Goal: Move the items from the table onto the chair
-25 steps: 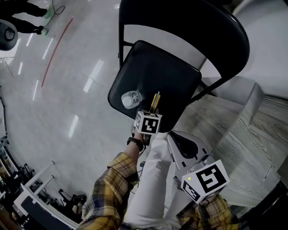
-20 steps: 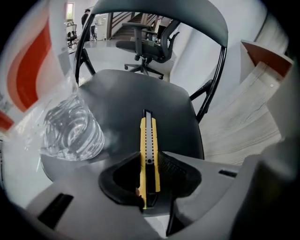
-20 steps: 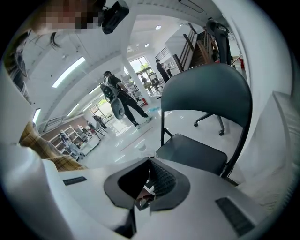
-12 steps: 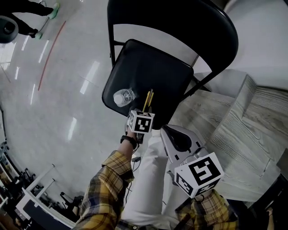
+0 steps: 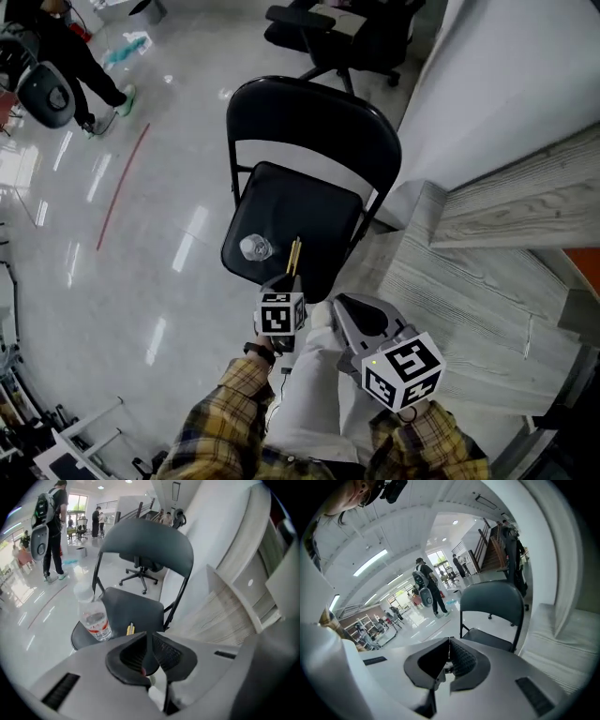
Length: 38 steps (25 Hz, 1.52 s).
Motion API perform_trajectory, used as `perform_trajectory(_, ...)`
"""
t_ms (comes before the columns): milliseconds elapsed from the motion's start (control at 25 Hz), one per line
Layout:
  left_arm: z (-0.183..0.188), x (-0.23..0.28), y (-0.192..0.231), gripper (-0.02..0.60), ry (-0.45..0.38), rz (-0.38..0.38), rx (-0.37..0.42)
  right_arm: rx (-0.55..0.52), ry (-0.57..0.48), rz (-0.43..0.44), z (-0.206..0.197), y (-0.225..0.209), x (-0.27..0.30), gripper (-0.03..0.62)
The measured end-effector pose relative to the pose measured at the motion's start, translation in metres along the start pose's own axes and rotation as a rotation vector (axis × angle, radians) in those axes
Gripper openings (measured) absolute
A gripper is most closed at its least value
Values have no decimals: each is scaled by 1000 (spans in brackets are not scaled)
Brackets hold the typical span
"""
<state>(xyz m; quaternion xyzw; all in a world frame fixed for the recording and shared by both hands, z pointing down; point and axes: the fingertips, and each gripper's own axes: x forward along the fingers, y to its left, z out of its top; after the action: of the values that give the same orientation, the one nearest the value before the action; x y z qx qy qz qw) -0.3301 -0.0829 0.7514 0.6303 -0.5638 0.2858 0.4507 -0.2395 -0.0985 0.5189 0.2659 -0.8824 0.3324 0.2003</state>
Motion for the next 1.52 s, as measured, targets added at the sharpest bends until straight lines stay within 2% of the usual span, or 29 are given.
perform_trajectory(160, 36, -70, -51, 6, -131, -38, 18, 9, -61, -73, 8, -7, -84, 18)
perform_trajectory(320, 79, -125, -120, 5, -254, -137, 127, 11, -122, -228, 1, -40, -168, 18)
perform_trajectory(480, 70, -193, -205, 5, -294, -220, 201, 74, -137, -365, -36, -74, -267, 18)
perform_trajectory(640, 71, -229, -314, 5, -335, -351, 281, 120, -227, -540, -68, -144, -366, 18)
perform_trajectory(840, 35, -246, -406, 5, -312, -457, 316, 191, -205, -635, -130, -223, -447, 20)
perform_trajectory(960, 12, -247, -428, 5, -296, -441, 334, 214, -174, -644, -159, -261, -472, 20)
perform_trajectory(1160, -21, -244, -424, 5, -258, -361, 283, 213, -108, -673, -191, -311, -491, 28)
perform_trajectory(1280, -27, -244, -417, 5, -252, -320, 258, 226, -59, -666, -207, -334, -487, 104)
perform_trajectory(1520, -25, -243, -416, 5, -257, -289, 232, 199, 15, -674, -224, -358, -469, 121)
